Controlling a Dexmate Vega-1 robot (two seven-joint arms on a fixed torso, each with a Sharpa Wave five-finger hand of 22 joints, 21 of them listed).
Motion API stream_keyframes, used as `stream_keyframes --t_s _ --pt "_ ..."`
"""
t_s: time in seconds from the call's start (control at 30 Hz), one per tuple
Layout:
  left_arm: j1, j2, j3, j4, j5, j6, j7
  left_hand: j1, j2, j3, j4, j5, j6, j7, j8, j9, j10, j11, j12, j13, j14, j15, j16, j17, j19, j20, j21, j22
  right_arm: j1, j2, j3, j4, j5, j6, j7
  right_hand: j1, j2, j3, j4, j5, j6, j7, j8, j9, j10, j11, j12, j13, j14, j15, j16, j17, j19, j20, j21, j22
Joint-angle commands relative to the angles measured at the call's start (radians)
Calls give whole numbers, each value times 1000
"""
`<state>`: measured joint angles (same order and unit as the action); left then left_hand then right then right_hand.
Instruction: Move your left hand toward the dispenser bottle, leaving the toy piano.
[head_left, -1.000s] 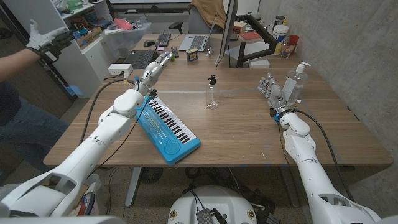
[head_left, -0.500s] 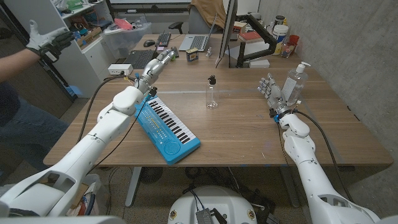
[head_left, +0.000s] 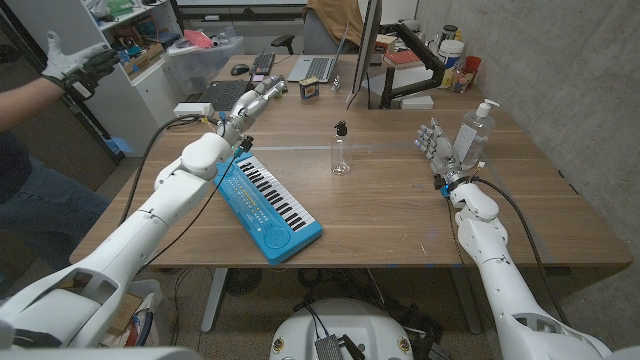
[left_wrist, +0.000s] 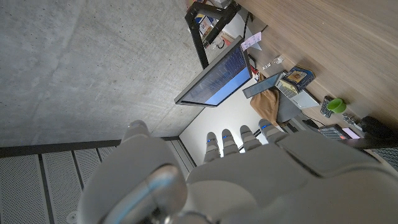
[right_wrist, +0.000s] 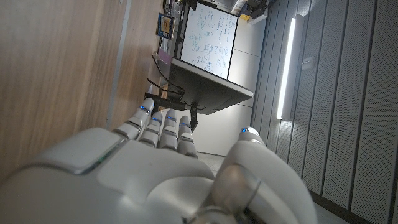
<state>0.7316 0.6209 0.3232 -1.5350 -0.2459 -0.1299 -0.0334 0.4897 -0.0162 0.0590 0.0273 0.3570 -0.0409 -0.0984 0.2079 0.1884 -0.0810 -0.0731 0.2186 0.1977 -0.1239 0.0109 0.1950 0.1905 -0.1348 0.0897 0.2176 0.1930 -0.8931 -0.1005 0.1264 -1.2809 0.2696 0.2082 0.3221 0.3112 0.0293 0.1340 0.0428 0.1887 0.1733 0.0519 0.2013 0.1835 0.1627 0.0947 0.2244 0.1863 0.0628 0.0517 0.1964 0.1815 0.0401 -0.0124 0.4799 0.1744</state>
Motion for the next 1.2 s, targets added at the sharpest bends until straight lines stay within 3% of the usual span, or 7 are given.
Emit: stream_keyframes --t_s 0.03,1.2 --pt "-33 11 21 -5 32 17 -20 16 2 3 -5 -6 2 -2 0 3 5 0 3 3 3 -4 4 4 -1 5 0 2 -4 -4 0 -11 -3 -5 -6 5 9 3 -6 4 12 1 -2 6 7 -1 0 3 4 0 -3 3 13 -2 -6 3" --pt "-147 11 94 35 102 10 -99 45 7 8 -19 -10 -6 -6 -4 3 3 0 1 4 3 -2 3 3 -4 16 -1 2 22 5 -5 32 -8 24 -8 11 17 6 -12 4 14 0 -3 6 10 -1 -1 3 7 1 -4 2 18 -2 -20 3"
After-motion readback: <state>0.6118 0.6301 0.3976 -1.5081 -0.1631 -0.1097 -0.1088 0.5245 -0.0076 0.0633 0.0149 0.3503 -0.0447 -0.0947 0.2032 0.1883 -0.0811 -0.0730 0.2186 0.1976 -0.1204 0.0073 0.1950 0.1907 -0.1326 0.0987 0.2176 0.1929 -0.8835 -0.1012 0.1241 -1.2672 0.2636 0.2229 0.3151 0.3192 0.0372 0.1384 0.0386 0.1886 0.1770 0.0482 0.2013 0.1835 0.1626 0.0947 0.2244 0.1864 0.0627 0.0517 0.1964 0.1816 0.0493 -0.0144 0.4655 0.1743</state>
